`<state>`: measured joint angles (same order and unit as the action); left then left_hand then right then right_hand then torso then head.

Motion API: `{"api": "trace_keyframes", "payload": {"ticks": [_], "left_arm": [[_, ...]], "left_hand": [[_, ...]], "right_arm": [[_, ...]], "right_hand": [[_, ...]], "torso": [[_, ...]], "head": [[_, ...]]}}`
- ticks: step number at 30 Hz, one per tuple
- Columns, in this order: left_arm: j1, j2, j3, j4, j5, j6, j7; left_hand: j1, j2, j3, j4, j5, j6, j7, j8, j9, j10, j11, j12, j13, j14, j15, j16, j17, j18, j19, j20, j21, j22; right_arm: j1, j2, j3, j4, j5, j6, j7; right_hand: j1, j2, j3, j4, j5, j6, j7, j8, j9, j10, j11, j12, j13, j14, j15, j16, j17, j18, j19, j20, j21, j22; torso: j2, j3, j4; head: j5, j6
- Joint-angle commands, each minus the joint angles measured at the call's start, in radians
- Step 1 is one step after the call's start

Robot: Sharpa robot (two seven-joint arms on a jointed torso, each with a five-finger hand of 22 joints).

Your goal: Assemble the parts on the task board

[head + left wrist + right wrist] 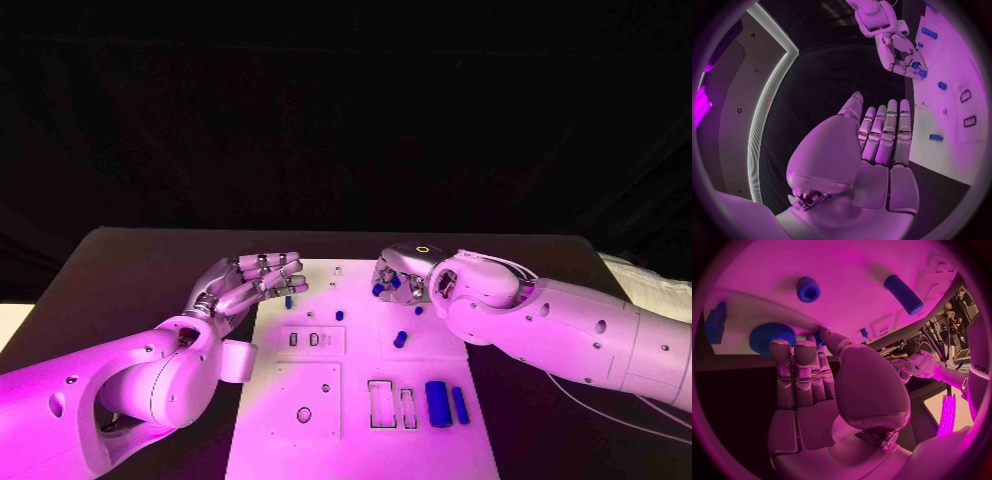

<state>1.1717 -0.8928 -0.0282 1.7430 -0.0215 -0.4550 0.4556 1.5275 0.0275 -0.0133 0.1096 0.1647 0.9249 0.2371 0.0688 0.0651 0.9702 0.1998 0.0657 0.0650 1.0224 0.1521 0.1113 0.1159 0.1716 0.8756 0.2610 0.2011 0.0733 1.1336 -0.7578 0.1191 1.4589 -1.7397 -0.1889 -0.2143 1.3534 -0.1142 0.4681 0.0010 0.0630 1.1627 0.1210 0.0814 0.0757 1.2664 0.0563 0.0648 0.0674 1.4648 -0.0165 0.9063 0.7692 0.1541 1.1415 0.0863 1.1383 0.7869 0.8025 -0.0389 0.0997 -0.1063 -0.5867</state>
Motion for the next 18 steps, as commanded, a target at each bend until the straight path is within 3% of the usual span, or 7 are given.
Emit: {"api": "trace_keyframes", "payload": {"ticks": [1,9,18], "left_arm": [[0.001,0.001,0.001,0.0,0.002,0.013,-0.003],[0.001,-0.001,0.001,-0.002,0.002,0.013,-0.008],[0.001,0.001,0.001,0.002,0.009,0.019,-0.005]], "left_hand": [[0.014,0.001,0.008,-0.013,0.003,-0.007,0.013,-0.005,-0.001,-0.011,0.001,-0.002,-0.001,0.0,0.004,-0.007,0.001,0.011,0.005,0.003,-0.005,-0.001],[0.016,0.001,0.018,-0.021,0.003,-0.01,0.014,-0.006,-0.001,-0.015,0.001,-0.002,-0.002,0.001,0.004,-0.009,0.001,0.011,0.007,0.002,-0.006,-0.002],[0.016,0.001,0.021,-0.023,0.003,-0.011,0.014,-0.006,-0.001,-0.015,0.002,-0.002,-0.002,0.001,0.004,-0.01,0.002,0.011,0.007,0.002,-0.007,-0.002]], "right_arm": [[0.0,-0.003,0.0,0.013,0.014,-0.058,0.019],[0.0,0.001,0.0,0.027,0.023,-0.112,-0.015],[0.018,0.047,0.0,-0.015,0.019,-0.145,-0.044]], "right_hand": [[0.0,0.018,0.006,0.013,-0.009,0.013,-0.003,0.005,0.008,0.011,-0.001,0.001,0.0,0.041,-0.007,0.021,0.017,-0.012,0.009,-0.002,0.014,0.016],[-0.014,0.019,0.005,0.037,-0.012,0.021,-0.007,0.003,0.012,0.018,-0.003,-0.001,-0.001,0.035,-0.008,0.048,0.037,-0.014,0.011,-0.003,0.031,0.037],[-0.029,0.011,-0.003,0.056,-0.013,0.022,-0.008,0.0,0.013,0.019,-0.003,-0.002,-0.001,0.03,-0.009,0.055,0.04,-0.016,0.012,-0.003,0.039,0.046]], "torso": [[0.003,-0.0004,0.003],[0.005,-0.0022,0.0075],[0.009,-0.004,0.0129]], "head": [[0.0,-0.002],[-0.006,-0.001],[-0.012,0.005]]}}
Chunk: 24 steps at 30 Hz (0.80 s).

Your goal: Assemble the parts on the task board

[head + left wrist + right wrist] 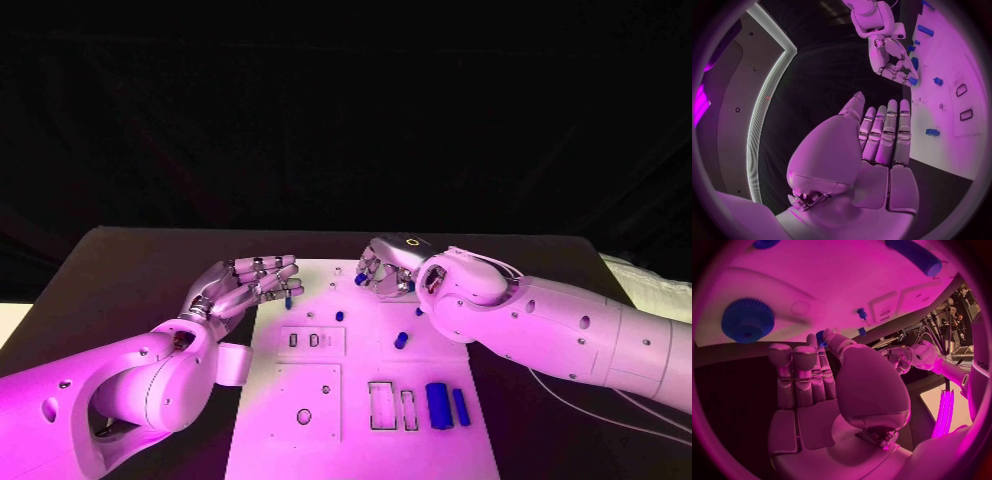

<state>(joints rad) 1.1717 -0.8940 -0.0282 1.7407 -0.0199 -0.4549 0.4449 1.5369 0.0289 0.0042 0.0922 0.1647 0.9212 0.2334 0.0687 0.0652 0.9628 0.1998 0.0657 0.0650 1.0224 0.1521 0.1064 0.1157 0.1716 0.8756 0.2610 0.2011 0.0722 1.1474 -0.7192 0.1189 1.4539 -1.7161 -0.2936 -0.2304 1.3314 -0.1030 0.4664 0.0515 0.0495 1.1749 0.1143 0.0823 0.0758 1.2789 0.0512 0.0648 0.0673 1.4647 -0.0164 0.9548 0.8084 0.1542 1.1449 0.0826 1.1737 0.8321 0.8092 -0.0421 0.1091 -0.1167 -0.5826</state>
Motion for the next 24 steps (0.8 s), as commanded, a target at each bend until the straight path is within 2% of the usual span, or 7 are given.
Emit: {"api": "trace_keyframes", "payload": {"ticks": [1,8,10,13,18,24], "left_arm": [[0.001,0.002,0.001,0.005,0.008,0.019,0.006],[0.001,0.003,0.001,0.006,0.012,0.024,0.008],[0.001,0.003,0.001,0.007,0.012,0.025,0.008],[0.001,0.002,0.001,0.009,0.012,0.026,0.008],[0.001,0.003,0.001,0.01,0.012,0.026,0.008],[0.001,0.003,0.001,0.011,0.012,0.027,0.007]], "left_hand": [[0.007,0.0,0.004,-0.005,0.003,-0.008,0.018,-0.006,-0.001,-0.008,0.002,-0.002,-0.002,0.001,0.004,-0.005,0.002,0.011,0.007,0.002,-0.007,-0.001],[-0.007,0.003,0.01,-0.003,0.002,-0.008,0.018,-0.004,-0.001,-0.008,0.002,-0.001,-0.001,0.003,0.004,-0.006,0.002,0.011,0.009,0.002,-0.008,-0.002],[-0.007,0.003,0.01,-0.003,0.002,-0.008,0.018,-0.004,-0.001,-0.008,0.002,-0.001,-0.001,0.003,0.004,-0.006,0.002,0.011,0.009,0.002,-0.008,-0.002],[-0.009,0.003,0.011,-0.002,0.002,-0.008,0.018,-0.004,-0.001,-0.008,0.002,-0.001,-0.001,0.003,0.004,-0.006,0.003,0.011,0.009,0.002,-0.008,-0.002],[-0.009,0.003,0.011,-0.002,0.002,-0.008,0.018,-0.004,-0.001,-0.008,0.002,-0.001,-0.001,0.003,0.004,-0.006,0.003,0.011,0.009,0.002,-0.008,-0.002],[-0.009,0.004,0.012,-0.002,0.002,-0.008,0.018,-0.004,-0.001,-0.008,0.002,-0.001,-0.001,0.004,0.004,-0.006,0.003,0.011,0.009,0.002,-0.008,-0.002]], "right_arm": [[0.006,0.013,0.001,-0.016,-0.006,-0.043,-0.03],[0.018,0.061,0.001,-0.07,-0.014,-0.053,-0.046],[0.02,0.073,0.001,-0.078,-0.015,-0.052,-0.049],[0.021,0.087,0.0,-0.086,-0.018,-0.05,-0.051],[0.022,0.107,0.0,-0.098,-0.021,-0.048,-0.052],[0.023,0.122,0.0,-0.109,-0.019,-0.023,-0.047]], "right_hand": [[-0.006,0.0,-0.001,0.006,0.001,0.01,-0.001,-0.001,0.013,0.007,0.002,-0.002,-0.001,0.03,-0.009,0.007,0.002,-0.016,0.009,0.001,0.004,0.002],[0.0,-0.001,0.002,0.007,0.001,0.009,0.0,-0.003,0.014,0.003,0.002,-0.004,-0.002,0.027,-0.009,0.008,-0.001,-0.016,0.009,0.001,0.008,0.006],[0.002,-0.002,0.003,0.007,0.001,0.007,0.001,-0.004,0.014,0.001,0.003,-0.004,-0.002,0.026,-0.009,0.009,-0.001,-0.016,0.01,0.001,0.009,0.008],[0.004,-0.003,0.004,0.007,0.001,0.006,0.001,-0.006,0.014,-0.002,0.003,-0.005,-0.003,0.025,-0.009,0.011,0.0,-0.016,0.01,0.001,0.011,0.01],[0.006,-0.003,0.005,0.007,0.002,0.005,0.002,-0.007,0.014,-0.003,0.004,-0.004,-0.003,0.025,-0.008,0.014,0.003,-0.017,0.01,0.001,0.012,0.011],[0.008,-0.004,0.006,0.007,0.002,0.004,0.003,-0.007,0.014,-0.004,0.004,-0.004,-0.003,0.024,-0.008,0.014,0.002,-0.017,0.01,0.002,0.013,0.011]], "torso": [[0.002,-0.0011,0.0043],[0.002,-0.0026,0.0075],[0.004,-0.0025,0.0087],[0.005,-0.0014,0.0085],[0.004,-0.0041,0.01],[0.006,-0.0042,0.0118]], "head": [[-0.001,0.0],[-0.005,-0.008],[-0.004,-0.007],[-0.002,-0.009],[-0.005,-0.01],[-0.007,-0.018]]}}
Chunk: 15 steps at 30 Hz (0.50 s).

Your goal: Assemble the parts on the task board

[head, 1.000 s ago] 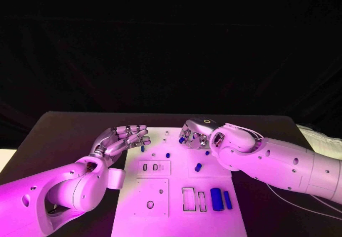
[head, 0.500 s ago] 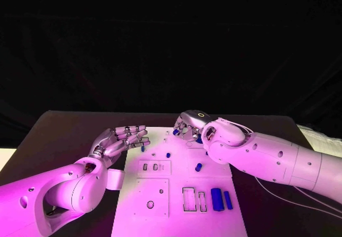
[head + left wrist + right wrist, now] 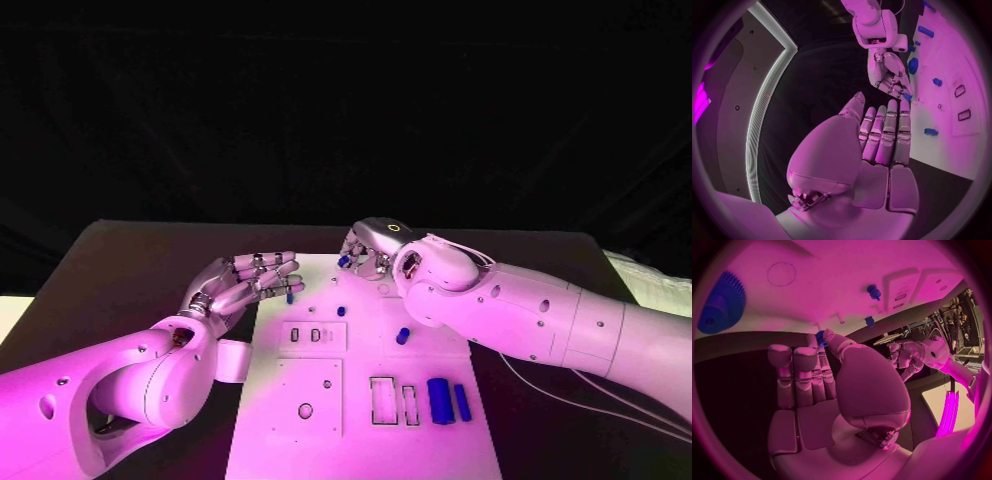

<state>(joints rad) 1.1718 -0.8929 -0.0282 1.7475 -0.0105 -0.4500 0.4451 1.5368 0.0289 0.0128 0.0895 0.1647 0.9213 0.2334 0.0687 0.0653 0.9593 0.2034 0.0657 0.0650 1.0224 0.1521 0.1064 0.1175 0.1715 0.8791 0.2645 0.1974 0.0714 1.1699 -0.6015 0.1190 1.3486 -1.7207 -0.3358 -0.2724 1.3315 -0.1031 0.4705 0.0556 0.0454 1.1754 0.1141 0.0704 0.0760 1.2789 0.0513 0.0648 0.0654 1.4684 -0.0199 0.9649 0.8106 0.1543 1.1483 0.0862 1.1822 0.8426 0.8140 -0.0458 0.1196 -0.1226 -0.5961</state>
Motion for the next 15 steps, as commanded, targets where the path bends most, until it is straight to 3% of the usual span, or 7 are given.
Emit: {"api": "trace_keyframes", "payload": {"ticks": [1,15], "left_arm": [[0.001,0.002,0.001,0.004,0.003,0.022,0.006],[0.001,0.0,0.001,0.007,0.003,0.025,0.005]], "left_hand": [[-0.009,0.004,0.003,0.0,0.002,-0.008,0.018,-0.004,-0.001,-0.005,-0.002,-0.001,-0.001,0.004,0.004,-0.006,0.001,0.011,0.006,-0.001,-0.005,-0.001],[-0.01,0.003,0.004,0.0,0.002,-0.009,0.018,-0.004,-0.001,-0.005,-0.002,-0.001,-0.001,0.004,0.004,-0.007,0.001,0.011,0.006,-0.001,-0.005,-0.001]], "right_arm": [[0.001,0.007,0.0,-0.007,-0.014,0.025,-0.005],[0.002,0.036,0.0,-0.046,-0.022,0.053,-0.015]], "right_hand": [[0.008,-0.004,0.001,0.003,0.006,0.004,0.003,0.005,0.013,-0.004,0.004,-0.004,-0.001,0.021,-0.005,0.004,0.0,-0.017,0.007,-0.002,0.004,0.001],[0.01,-0.006,0.002,0.005,0.007,0.0,0.006,0.001,0.013,-0.009,0.007,-0.004,-0.001,0.019,-0.003,0.007,0.002,-0.017,0.006,-0.001,0.007,0.003]], "torso": [[0.001,-0.0009,0.0022],[0.003,-0.0023,0.0047]], "head": [[-0.002,-0.006],[-0.008,-0.008]]}}
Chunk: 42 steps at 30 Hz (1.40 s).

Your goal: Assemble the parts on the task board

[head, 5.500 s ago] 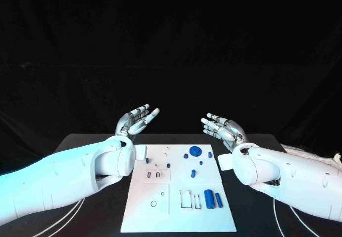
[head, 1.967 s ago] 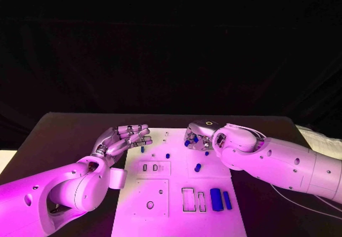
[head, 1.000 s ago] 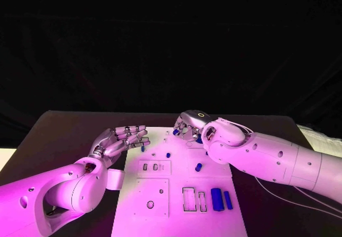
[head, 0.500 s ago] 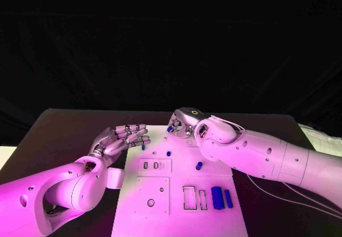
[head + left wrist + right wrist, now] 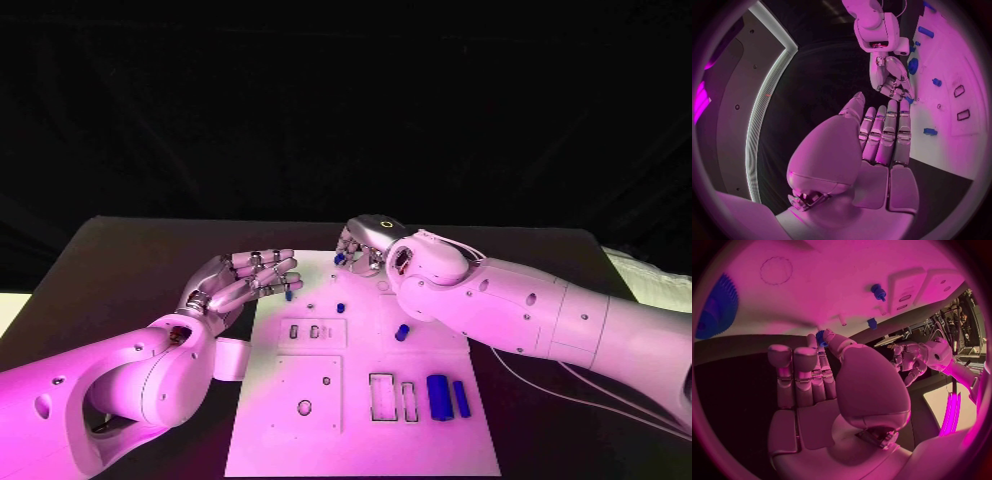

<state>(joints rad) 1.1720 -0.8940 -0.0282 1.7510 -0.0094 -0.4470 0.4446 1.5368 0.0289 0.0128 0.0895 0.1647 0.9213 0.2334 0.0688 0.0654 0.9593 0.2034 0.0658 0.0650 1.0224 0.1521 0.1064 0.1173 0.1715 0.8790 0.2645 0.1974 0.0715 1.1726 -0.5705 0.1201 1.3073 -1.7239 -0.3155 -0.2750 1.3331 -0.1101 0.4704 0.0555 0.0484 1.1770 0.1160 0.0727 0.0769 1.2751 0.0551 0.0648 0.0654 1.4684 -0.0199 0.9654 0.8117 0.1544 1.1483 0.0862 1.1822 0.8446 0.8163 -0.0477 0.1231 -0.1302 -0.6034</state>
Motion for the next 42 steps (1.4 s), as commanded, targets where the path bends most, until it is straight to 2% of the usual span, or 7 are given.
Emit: {"api": "trace_keyframes", "payload": {"ticks": [1,12,18,24,29,36,42], "left_arm": [[0.001,0.001,0.001,0.004,0.002,0.022,0.005],[0.002,-0.002,0.001,0.006,0.002,0.024,0.003],[0.002,-0.001,0.001,0.004,0.002,0.025,0.001],[0.002,0.0,0.001,0.001,0.011,0.026,0.003],[0.002,-0.003,0.001,0.001,0.015,0.025,0.004],[0.002,-0.009,0.001,0.007,0.016,0.027,0.005],[0.002,-0.011,0.001,0.009,0.016,0.028,0.005]], "left_hand": [[-0.01,0.003,0.004,0.0,0.002,-0.009,0.018,-0.004,-0.001,-0.005,-0.002,-0.001,-0.001,0.004,0.004,-0.007,0.001,0.011,0.006,-0.001,-0.005,-0.001],[-0.01,0.003,0.004,0.0,0.002,-0.009,0.018,-0.004,-0.001,-0.005,-0.002,-0.001,-0.001,0.004,0.004,-0.007,0.001,0.011,0.006,-0.001,-0.005,-0.001],[-0.011,0.003,0.005,0.0,0.002,-0.009,0.018,-0.005,-0.001,-0.006,-0.002,-0.001,-0.001,0.004,0.004,-0.007,0.001,0.011,0.006,-0.001,-0.005,-0.001],[-0.022,0.001,0.008,0.002,0.001,-0.013,0.018,-0.005,-0.001,-0.009,-0.001,-0.002,-0.002,0.004,0.005,-0.009,0.002,0.011,0.006,-0.001,-0.006,-0.002],[-0.023,0.001,0.008,0.002,0.001,-0.013,0.018,-0.005,-0.001,-0.01,-0.001,-0.002,-0.002,0.004,0.005,-0.009,0.002,0.011,0.006,-0.001,-0.007,-0.002],[-0.023,0.001,0.008,0.002,0.001,-0.013,0.018,-0.005,-0.001,-0.01,-0.001,-0.002,-0.002,0.004,0.005,-0.009,0.002,0.011,0.007,-0.001,-0.007,-0.002],[-0.023,0.001,0.008,0.002,0.001,-0.013,0.018,-0.005,-0.001,-0.01,-0.001,-0.002,-0.002,0.004,0.005,-0.009,0.002,0.011,0.007,-0.001,-0.007,-0.002]], "right_arm": [[-0.001,0.006,-0.001,-0.006,-0.02,0.036,-0.015],[0.0,0.014,-0.001,-0.017,-0.025,0.045,-0.03],[0.001,0.011,-0.001,-0.014,-0.021,0.011,-0.023],[0.001,-0.034,0.001,0.042,0.007,-0.013,-0.017],[0.001,-0.139,0.026,0.15,0.113,-0.021,-0.014],[0.0,-0.282,0.042,0.251,0.256,-0.031,-0.022],[-0.007,-0.35,0.045,0.264,0.314,0.014,-0.036]], "right_hand": [[0.008,0.0,0.002,0.006,0.003,-0.002,0.005,-0.001,0.012,-0.006,0.003,-0.004,-0.001,0.019,-0.003,0.007,0.001,-0.017,0.006,-0.001,0.007,0.001],[0.001,-0.015,0.0,0.019,0.003,-0.033,0.016,-0.013,0.006,-0.043,0.015,-0.007,-0.004,0.004,0.007,-0.017,-0.034,-0.014,-0.013,0.005,-0.002,-0.018],[-0.01,-0.073,-0.063,0.036,0.001,-0.219,0.013,-0.009,-0.016,-0.22,0.05,-0.006,-0.005,-0.06,0.037,-0.182,-0.22,0.019,-0.147,0.025,-0.123,-0.21],[0.057,-0.053,-0.192,0.069,0.002,-0.24,0.015,-0.007,-0.01,-0.285,0.064,0.002,-0.001,-0.071,0.05,-0.252,-0.274,0.031,-0.182,0.042,-0.197,-0.289],[0.086,-0.028,-0.194,0.08,0.037,-0.173,0.034,0.007,-0.005,-0.182,0.042,0.036,0.004,-0.044,0.028,-0.261,-0.286,0.032,-0.162,0.031,-0.202,-0.298],[0.077,-0.057,-0.18,0.101,0.12,-0.135,0.028,0.0,-0.008,0.047,0.001,0.116,0.039,0.034,-0.002,-0.035,-0.058,-0.016,0.023,0.006,-0.014,-0.018],[0.032,-0.108,-0.292,0.137,0.206,-0.149,0.0,-0.002,-0.008,0.18,-0.032,0.273,0.19,0.062,-0.029,0.24,0.248,-0.054,0.142,-0.023,0.129,0.203]], "torso": [[0.001,-0.0007,0.0018],[0.002,-0.0011,0.0021],[0.002,-0.0015,0.0041],[0.002,-0.0005,0.0061],[0.0,-0.0015,-0.0017],[-0.002,0.0021,-0.0152],[-0.003,0.0051,-0.0201]], "head": [[-0.001,-0.003],[0.0,-0.006],[-0.001,-0.005],[-0.004,-0.004],[-0.007,-0.001],[-0.006,0.002],[-0.006,0.003]]}}
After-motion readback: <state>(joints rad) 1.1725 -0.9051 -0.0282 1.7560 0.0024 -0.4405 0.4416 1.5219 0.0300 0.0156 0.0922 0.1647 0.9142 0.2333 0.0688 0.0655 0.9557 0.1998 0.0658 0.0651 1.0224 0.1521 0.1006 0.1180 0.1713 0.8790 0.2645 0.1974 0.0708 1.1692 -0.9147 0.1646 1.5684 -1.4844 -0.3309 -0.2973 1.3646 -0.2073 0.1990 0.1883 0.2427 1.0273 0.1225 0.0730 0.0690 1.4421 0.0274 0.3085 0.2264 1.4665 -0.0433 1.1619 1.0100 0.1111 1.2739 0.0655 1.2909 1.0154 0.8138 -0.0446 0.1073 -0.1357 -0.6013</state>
